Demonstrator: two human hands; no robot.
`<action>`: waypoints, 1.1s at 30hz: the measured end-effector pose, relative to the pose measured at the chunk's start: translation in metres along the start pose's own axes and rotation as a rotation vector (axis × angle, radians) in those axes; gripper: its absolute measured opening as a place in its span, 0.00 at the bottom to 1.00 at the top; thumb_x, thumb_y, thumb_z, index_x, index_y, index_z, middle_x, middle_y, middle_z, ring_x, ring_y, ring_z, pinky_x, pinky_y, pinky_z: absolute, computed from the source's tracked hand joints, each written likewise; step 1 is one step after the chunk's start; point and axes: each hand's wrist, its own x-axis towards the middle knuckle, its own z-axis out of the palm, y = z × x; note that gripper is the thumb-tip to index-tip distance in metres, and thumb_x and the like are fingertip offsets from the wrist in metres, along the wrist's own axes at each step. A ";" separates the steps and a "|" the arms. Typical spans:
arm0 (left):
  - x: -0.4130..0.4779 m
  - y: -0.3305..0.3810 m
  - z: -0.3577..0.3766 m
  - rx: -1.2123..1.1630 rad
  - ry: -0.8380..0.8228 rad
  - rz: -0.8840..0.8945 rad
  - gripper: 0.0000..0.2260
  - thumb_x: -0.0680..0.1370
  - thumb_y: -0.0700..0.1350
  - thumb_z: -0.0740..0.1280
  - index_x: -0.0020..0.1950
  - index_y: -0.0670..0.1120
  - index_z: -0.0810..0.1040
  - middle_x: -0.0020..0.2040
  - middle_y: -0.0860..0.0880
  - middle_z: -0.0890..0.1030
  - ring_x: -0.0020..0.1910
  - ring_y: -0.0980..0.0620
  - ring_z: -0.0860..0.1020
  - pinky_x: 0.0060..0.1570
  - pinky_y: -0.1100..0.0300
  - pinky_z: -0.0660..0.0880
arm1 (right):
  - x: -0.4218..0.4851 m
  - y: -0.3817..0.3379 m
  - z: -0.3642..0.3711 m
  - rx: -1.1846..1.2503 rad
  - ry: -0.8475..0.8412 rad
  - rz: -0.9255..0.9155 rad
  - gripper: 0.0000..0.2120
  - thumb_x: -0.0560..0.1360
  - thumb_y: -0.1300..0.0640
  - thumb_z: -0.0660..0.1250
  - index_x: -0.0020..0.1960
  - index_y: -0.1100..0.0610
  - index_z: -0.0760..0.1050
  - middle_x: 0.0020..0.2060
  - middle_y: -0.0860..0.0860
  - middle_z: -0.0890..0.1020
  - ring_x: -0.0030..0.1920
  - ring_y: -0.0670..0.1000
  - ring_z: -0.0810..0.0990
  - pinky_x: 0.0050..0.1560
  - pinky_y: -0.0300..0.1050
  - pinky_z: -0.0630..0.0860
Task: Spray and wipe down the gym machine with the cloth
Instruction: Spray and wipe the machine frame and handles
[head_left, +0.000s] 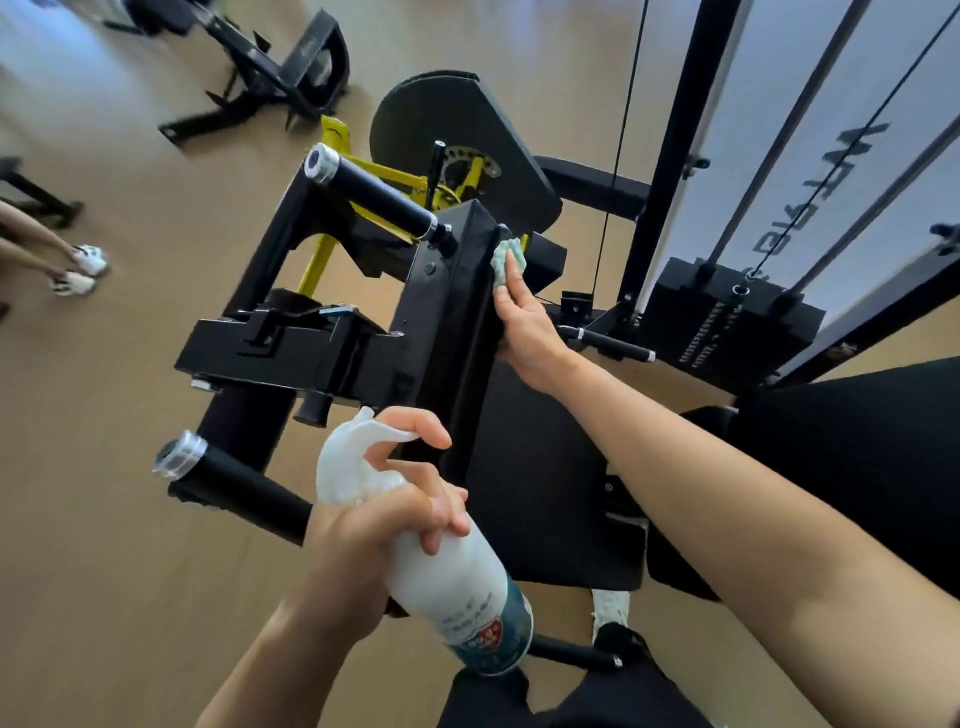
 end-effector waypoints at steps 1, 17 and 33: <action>0.003 0.001 0.006 -0.008 0.030 0.002 0.17 0.59 0.44 0.68 0.47 0.46 0.80 0.23 0.45 0.70 0.31 0.43 0.78 0.46 0.56 0.79 | 0.009 -0.009 -0.004 -0.001 -0.009 0.014 0.26 0.88 0.50 0.55 0.81 0.31 0.54 0.79 0.47 0.67 0.73 0.55 0.74 0.68 0.66 0.76; 0.030 0.012 0.037 -0.019 0.262 -0.004 0.17 0.59 0.43 0.69 0.47 0.47 0.80 0.24 0.45 0.68 0.32 0.43 0.77 0.50 0.53 0.78 | -0.059 0.024 0.008 -0.173 -0.126 -0.065 0.29 0.88 0.58 0.54 0.83 0.38 0.51 0.83 0.47 0.58 0.78 0.43 0.58 0.78 0.42 0.54; 0.056 0.017 0.021 -0.108 0.446 0.112 0.23 0.61 0.36 0.66 0.57 0.40 0.73 0.24 0.46 0.69 0.30 0.45 0.76 0.45 0.52 0.80 | -0.065 0.042 0.005 -0.245 -0.186 -0.115 0.27 0.88 0.58 0.55 0.83 0.40 0.54 0.79 0.40 0.59 0.79 0.43 0.59 0.81 0.43 0.54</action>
